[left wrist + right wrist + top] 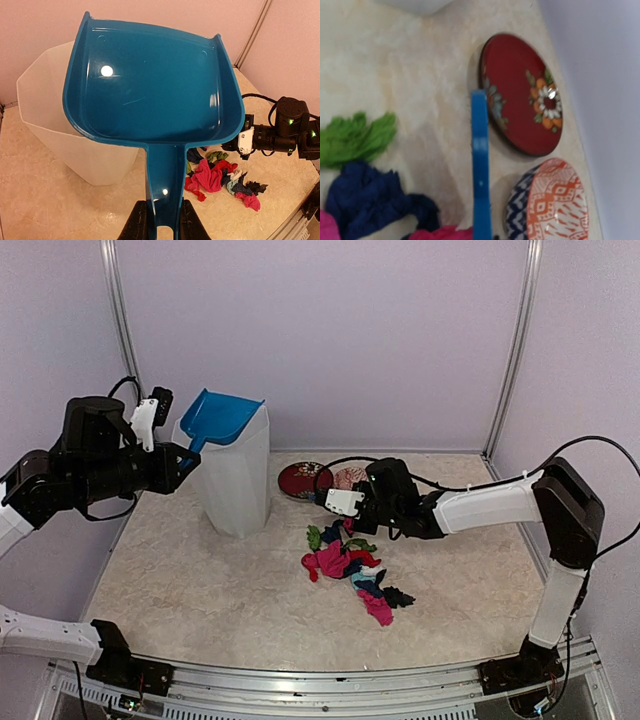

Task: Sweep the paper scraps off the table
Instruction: Sweep the paper scraps at the center of the board, then sweep the paper scraps into the dustpan.

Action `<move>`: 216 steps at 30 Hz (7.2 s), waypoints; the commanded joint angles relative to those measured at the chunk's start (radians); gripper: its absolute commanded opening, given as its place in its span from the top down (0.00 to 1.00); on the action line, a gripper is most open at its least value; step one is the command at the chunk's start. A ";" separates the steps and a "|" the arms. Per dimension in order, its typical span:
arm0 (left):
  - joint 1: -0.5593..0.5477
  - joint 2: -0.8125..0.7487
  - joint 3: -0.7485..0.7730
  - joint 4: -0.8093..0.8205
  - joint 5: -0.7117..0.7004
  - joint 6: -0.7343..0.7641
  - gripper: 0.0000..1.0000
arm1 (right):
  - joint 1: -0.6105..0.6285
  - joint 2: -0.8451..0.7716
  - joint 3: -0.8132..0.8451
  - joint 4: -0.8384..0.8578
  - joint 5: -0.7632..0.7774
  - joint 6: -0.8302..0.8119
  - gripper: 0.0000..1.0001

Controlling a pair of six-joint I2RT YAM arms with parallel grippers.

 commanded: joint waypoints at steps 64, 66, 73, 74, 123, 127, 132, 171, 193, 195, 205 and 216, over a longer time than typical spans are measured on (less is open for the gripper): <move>-0.249 -0.035 -0.085 0.032 -0.231 0.037 1.00 | 0.121 0.073 0.037 0.046 -0.091 1.784 1.00; -0.249 -0.032 -0.086 0.035 -0.223 0.038 1.00 | 0.115 0.055 -0.003 0.048 -0.086 1.816 1.00; -0.251 -0.008 -0.089 0.034 -0.198 0.042 1.00 | 0.082 -0.031 -0.138 0.025 -0.087 1.898 1.00; -0.253 -0.005 -0.089 0.034 -0.194 0.041 1.00 | 0.076 -0.046 -0.158 0.017 -0.085 1.903 1.00; -0.474 0.168 -0.122 0.013 -0.160 -0.085 1.00 | 0.047 -0.736 -0.156 -1.055 -0.459 1.101 1.00; -0.475 0.148 -0.147 0.023 -0.141 -0.078 1.00 | 0.104 -0.660 -0.141 -1.103 -0.422 1.084 1.00; -0.477 0.135 -0.169 0.026 -0.109 -0.074 1.00 | 0.148 -0.538 -0.086 -1.107 -0.369 1.012 1.00; -0.508 0.396 -0.314 0.097 0.235 -0.073 1.00 | -0.019 -0.537 0.099 -1.163 0.263 1.058 1.00; -0.424 0.535 -0.371 0.262 0.357 -0.083 1.00 | 0.001 -0.303 0.064 -1.023 0.166 0.970 1.00; -0.416 0.556 -0.368 0.274 0.358 -0.075 1.00 | 0.014 -0.282 0.070 -1.015 0.154 0.971 1.00; -0.345 0.663 -0.330 0.347 0.381 -0.058 1.00 | 0.096 -0.202 0.118 -0.987 0.108 0.955 1.00; -0.292 0.771 -0.269 0.398 0.378 -0.058 1.00 | 0.174 -0.167 0.164 -0.957 0.068 0.913 1.00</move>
